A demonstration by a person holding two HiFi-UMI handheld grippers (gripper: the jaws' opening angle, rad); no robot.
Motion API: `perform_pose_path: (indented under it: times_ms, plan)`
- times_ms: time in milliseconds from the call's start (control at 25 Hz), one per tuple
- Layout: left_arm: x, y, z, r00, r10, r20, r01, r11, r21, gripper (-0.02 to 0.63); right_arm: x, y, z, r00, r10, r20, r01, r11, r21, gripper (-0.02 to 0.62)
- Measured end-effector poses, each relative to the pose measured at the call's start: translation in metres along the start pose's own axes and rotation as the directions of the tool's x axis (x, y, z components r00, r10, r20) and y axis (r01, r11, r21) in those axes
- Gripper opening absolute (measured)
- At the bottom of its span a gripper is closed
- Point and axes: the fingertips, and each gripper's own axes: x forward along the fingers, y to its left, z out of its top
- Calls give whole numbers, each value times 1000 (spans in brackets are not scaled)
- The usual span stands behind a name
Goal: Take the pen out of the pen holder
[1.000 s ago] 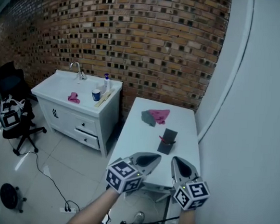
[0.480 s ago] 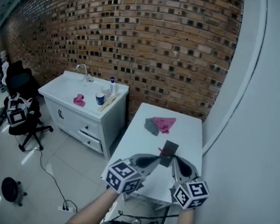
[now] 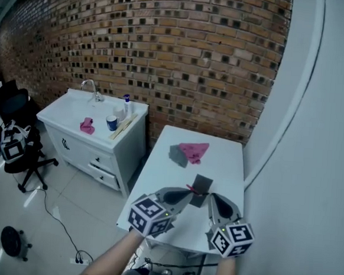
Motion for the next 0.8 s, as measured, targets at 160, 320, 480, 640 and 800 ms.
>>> perform_pose_path:
  times_ms: [160, 320, 480, 640, 800]
  plan:
    - [10, 10, -5, 1000, -26, -12, 26, 1000, -9, 5, 8, -4, -6, 999, -35, -21, 35, 999, 16, 2]
    - [17, 23, -12, 999, -37, -30, 37, 999, -16, 4, 18, -5, -13, 998, -44, -41, 45, 999, 23, 2]
    - [26, 41, -29, 998, -24, -57, 23, 999, -29, 5, 27, -9, -25, 997, -58, -58, 60, 998, 33, 2]
    - [37, 64, -51, 995, 7, -98, -10, 1000, -29, 5, 37, -13, -35, 993, -84, -88, 88, 995, 39, 2]
    - [49, 83, -73, 990, 42, -132, -48, 998, -42, 5, 44, -20, -47, 988, -97, -119, 104, 993, 51, 2]
